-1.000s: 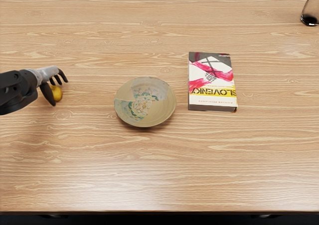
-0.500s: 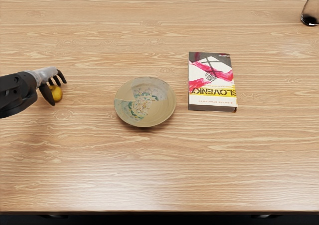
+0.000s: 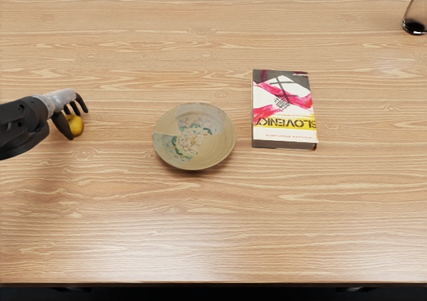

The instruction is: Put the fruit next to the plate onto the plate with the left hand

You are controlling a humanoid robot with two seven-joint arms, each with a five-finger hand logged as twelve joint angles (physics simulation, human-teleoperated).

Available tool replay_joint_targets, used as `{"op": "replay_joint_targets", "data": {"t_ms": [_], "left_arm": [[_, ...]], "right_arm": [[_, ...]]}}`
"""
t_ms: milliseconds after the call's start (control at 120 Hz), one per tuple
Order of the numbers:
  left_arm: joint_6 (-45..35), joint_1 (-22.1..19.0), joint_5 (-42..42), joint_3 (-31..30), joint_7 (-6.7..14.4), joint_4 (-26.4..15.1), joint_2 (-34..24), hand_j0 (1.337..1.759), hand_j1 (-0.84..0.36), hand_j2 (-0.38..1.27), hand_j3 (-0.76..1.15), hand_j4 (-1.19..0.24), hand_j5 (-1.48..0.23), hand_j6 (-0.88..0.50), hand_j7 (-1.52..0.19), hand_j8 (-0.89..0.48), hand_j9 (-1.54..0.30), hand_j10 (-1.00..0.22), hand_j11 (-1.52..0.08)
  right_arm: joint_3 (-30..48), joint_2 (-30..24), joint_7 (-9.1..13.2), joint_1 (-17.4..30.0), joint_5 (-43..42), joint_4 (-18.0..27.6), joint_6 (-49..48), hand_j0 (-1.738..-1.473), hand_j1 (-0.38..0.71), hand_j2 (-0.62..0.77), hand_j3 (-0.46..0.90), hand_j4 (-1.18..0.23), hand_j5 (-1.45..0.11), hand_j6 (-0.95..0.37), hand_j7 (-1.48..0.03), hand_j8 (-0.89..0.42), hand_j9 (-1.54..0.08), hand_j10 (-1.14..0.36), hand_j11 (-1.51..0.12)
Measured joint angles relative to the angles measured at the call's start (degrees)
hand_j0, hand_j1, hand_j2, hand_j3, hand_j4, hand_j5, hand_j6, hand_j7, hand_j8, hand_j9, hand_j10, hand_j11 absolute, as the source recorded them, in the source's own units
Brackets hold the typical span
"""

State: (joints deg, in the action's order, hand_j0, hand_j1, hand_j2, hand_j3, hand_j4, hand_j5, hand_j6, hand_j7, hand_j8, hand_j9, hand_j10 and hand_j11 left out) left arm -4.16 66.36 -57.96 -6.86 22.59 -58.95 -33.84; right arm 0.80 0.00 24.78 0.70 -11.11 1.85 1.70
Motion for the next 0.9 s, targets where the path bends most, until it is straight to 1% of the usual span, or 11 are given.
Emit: {"op": "replay_joint_targets", "data": {"t_ms": [192,492,675,817,900], "left_arm": [[-0.3,0.0,0.0,0.0,-0.2,0.0,0.0,1.657,-0.19,0.12,0.00,-0.48,-0.63,-0.48,-0.63,-0.48,-0.63,-0.48,-0.63],[-0.5,0.1,0.1,0.0,-0.3,-0.7,-0.5,1.657,-0.24,0.15,0.00,-0.51,-0.67,-0.51,-0.67,-0.51,-0.67,-0.51,-0.67],[-0.5,0.0,0.1,0.0,-0.2,-0.9,-0.4,1.657,-0.26,0.15,0.00,-0.55,-0.70,-0.49,-0.70,-0.51,-0.71,-0.54,-0.71],[-0.4,0.1,0.1,0.0,-0.3,-1.1,-0.5,1.657,-0.27,0.21,0.00,-0.57,-0.73,-0.49,-0.73,-0.50,-0.74,-0.57,-0.74],[-0.4,0.0,0.3,0.0,-0.3,-1.1,-0.5,1.656,-0.28,0.22,0.00,-0.59,-0.76,-0.48,-0.76,-0.50,-0.77,-0.58,-0.77]], "right_arm": [[0.0,0.0,0.0,0.0,0.0,0.0,0.0,-1.658,-0.35,0.00,0.00,0.00,0.00,0.00,0.00,0.00,0.00,0.00,0.00],[0.0,0.0,0.0,0.0,0.0,0.0,0.0,-1.658,-0.35,0.00,0.00,0.00,0.00,0.00,0.00,0.00,0.00,0.00,0.00],[0.0,0.0,0.0,0.0,0.0,0.0,0.0,-1.658,-0.35,0.00,0.00,0.00,0.00,0.00,0.00,0.00,0.00,0.00,0.00],[0.0,0.0,0.0,0.0,0.0,0.0,0.0,-1.658,-0.35,0.00,0.00,0.00,0.00,0.00,0.00,0.00,0.00,0.00,0.00],[0.0,0.0,0.0,0.0,0.0,0.0,0.0,-1.658,-0.35,0.00,0.00,0.00,0.00,0.00,0.00,0.00,0.00,0.00,0.00]]}}
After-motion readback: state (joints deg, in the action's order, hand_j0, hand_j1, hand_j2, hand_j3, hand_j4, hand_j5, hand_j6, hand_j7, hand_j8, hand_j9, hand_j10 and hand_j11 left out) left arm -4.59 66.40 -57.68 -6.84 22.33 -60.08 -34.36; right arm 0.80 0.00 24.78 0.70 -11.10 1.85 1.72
